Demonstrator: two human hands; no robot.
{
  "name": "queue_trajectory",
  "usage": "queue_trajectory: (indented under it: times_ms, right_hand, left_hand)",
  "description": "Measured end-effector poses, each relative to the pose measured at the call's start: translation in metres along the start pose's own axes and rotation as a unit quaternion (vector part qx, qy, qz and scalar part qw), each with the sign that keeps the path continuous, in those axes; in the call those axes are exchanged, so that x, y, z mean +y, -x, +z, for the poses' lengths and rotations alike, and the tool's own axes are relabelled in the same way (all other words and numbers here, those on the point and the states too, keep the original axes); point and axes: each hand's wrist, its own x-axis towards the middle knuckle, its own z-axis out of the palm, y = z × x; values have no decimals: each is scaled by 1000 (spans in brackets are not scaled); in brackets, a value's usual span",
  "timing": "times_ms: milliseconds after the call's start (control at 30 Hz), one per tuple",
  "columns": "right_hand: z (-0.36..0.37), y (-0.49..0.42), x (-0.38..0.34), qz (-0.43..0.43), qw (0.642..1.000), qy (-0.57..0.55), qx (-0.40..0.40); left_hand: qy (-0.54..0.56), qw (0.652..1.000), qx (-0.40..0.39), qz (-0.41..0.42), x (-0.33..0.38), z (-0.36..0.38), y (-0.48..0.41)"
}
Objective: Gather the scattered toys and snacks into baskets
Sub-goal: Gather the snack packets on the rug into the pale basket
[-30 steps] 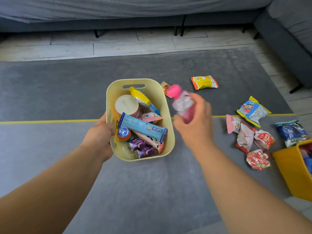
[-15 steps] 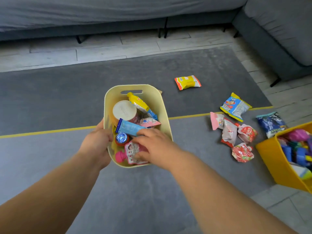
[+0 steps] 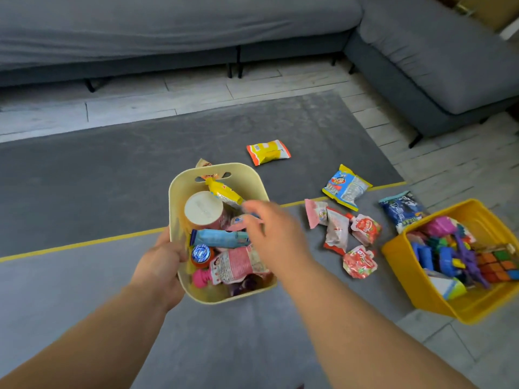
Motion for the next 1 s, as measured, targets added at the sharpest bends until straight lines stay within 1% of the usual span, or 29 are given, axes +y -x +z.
queue_trajectory:
  times_ms: [67,100,133,167,200,233,300,400,533,600,700,767,800,833,867,933,1000]
  right_hand:
    - [-13,-11,33,56,992,3,110]
    - [-19,-15,55,97,983,25,153]
    - [-25,-18,79,147,971,53,180]
    - [-31,-20,103,200,958,78,188]
    - [-36,-20,125,250,947,101,173]
    - [-39,-18,144,294,938,126,137]
    - [-42,-13,170,339,924,163,64]
    - [-41,-16,190,354,919,172,-1]
    - [-37,-28,200,350,921,164,-42]
    - [-33,-31,202,350,925,142,-48]
    - [-29,-31,202,347,931,113,-33]
    - [-32,-32,199,364,926,98,-25]
    - [-35,-34,197,373,924,87,-13]
    - [-38,-35,192,372,925,70,15]
    - [-43,-36,187,354,932,53,62]
    - [-51,-40,170,285,945,19,160]
    - [-58,-46,144,204,956,-16,211]
  left_hand:
    - [-2,1000,8,-8,-9,12,-5]
    - [-1,1000,9,-7,-14,19,-6]
    - [2,1000,13,-6,-19,26,-7]
    - [4,1000,14,-5,-24,34,-8]
    - [7,1000,15,-3,-27,41,-10]
    - [11,1000,19,-3,-31,48,-12]
    - [10,1000,25,-1,-36,60,-17]
    - [0,1000,29,8,-40,73,-26]
    - [-4,1000,3,22,-40,85,-31]
    - [-10,1000,-2,19,-40,85,-33]
    - [-25,1000,-8,14,-40,83,-36]
    - [-37,999,-16,16,-41,83,-39]
    - [-43,999,-19,18,-42,83,-40]
    - [-51,998,-23,20,-42,84,-40]
    - [-62,997,-27,22,-42,86,-41]
    - [-93,995,-27,25,-42,86,-44]
    - [-128,991,-18,24,-41,86,-44]
